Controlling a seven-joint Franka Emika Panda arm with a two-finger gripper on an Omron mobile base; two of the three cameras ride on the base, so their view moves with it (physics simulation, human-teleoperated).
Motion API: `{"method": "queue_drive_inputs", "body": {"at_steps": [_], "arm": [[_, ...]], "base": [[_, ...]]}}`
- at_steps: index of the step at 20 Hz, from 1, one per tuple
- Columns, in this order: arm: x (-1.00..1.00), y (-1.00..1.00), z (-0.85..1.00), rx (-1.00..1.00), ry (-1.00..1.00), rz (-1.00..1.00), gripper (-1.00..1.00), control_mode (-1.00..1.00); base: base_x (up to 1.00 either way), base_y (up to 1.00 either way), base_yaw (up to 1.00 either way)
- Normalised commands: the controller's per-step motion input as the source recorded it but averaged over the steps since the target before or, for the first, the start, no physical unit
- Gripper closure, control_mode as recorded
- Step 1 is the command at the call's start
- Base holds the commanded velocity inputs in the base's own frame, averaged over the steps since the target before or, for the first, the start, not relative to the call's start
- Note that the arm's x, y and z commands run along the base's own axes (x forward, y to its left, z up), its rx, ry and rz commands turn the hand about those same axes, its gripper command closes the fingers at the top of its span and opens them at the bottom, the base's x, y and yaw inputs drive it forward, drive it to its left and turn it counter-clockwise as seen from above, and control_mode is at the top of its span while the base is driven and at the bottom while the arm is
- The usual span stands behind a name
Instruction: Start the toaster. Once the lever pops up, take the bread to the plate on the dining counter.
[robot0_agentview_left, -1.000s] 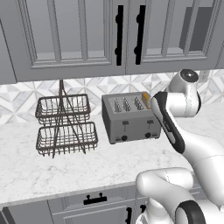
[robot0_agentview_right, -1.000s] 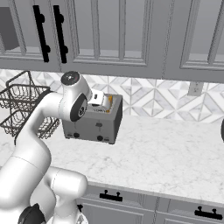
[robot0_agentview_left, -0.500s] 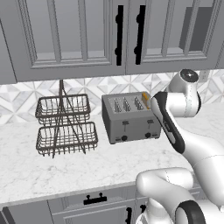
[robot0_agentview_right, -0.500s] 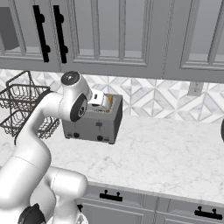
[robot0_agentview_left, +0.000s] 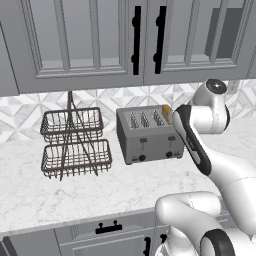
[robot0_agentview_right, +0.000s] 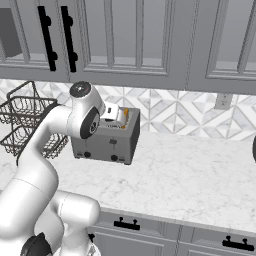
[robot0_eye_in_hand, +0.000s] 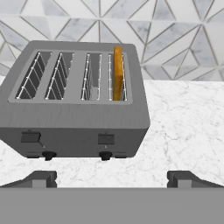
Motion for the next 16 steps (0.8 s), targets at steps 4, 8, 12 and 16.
{"method": "queue_drive_inputs", "body": {"at_steps": [4, 8, 12, 16], "arm": [[0.00, 0.00, 0.00, 0.00, 0.00, 0.00, -1.00, -1.00], [0.00, 0.00, 0.00, 0.00, 0.00, 0.00, -1.00, -1.00], [0.00, 0.00, 0.00, 0.00, 0.00, 0.00, -1.00, -1.00], [0.00, 0.00, 0.00, 0.00, 0.00, 0.00, -1.00, -1.00]], "base": [[0.00, 0.00, 0.00], [0.00, 0.00, 0.00], [0.00, 0.00, 0.00], [0.00, 0.00, 0.00]]}}
